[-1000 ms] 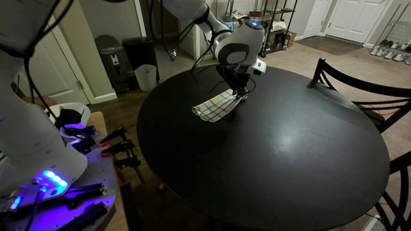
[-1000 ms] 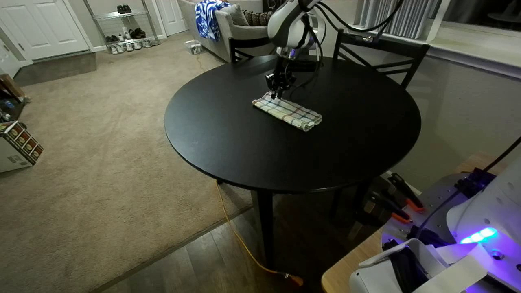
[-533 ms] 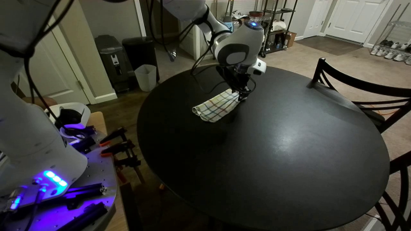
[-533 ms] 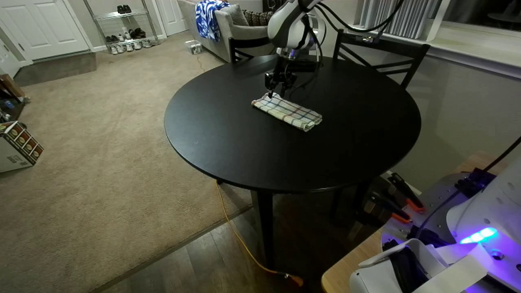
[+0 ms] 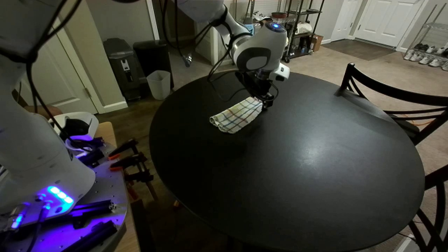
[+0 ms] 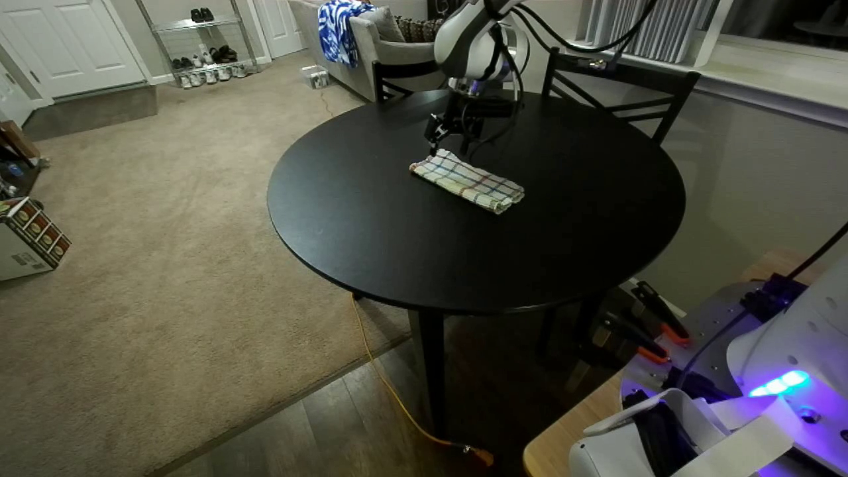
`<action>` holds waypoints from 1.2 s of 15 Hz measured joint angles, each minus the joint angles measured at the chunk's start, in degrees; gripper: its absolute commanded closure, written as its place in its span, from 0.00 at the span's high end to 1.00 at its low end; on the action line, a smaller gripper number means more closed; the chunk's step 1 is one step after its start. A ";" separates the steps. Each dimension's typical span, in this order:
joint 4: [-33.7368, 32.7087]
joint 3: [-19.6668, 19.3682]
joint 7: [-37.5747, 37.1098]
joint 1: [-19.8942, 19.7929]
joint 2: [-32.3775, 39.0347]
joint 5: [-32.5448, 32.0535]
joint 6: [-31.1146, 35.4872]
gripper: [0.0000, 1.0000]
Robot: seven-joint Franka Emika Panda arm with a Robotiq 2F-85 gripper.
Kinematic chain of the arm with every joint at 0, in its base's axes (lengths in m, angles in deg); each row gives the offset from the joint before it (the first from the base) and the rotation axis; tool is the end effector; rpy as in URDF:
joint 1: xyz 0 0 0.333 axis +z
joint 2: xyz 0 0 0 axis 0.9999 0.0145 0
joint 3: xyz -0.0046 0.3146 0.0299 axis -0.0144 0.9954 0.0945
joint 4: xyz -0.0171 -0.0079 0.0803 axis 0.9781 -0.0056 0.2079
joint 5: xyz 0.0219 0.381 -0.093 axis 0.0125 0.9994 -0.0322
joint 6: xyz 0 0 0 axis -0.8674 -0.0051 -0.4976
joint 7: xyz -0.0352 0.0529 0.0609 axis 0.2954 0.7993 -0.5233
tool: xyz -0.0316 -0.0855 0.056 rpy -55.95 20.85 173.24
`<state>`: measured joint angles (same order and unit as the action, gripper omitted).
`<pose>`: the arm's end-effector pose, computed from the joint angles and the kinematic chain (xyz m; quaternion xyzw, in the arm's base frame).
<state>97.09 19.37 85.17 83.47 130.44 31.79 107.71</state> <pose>0.7134 0.0049 0.1858 -0.9893 0.0459 -0.0671 0.1211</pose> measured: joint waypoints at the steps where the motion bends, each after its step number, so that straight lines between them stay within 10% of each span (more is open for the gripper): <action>1: 0.00 0.10 0.00 0.00 0.00 0.00 0.00 1.00; 18: -3.28 0.82 0.00 0.01 1.82 0.00 0.06 1.00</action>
<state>93.81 20.19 85.17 83.48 132.26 31.79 107.78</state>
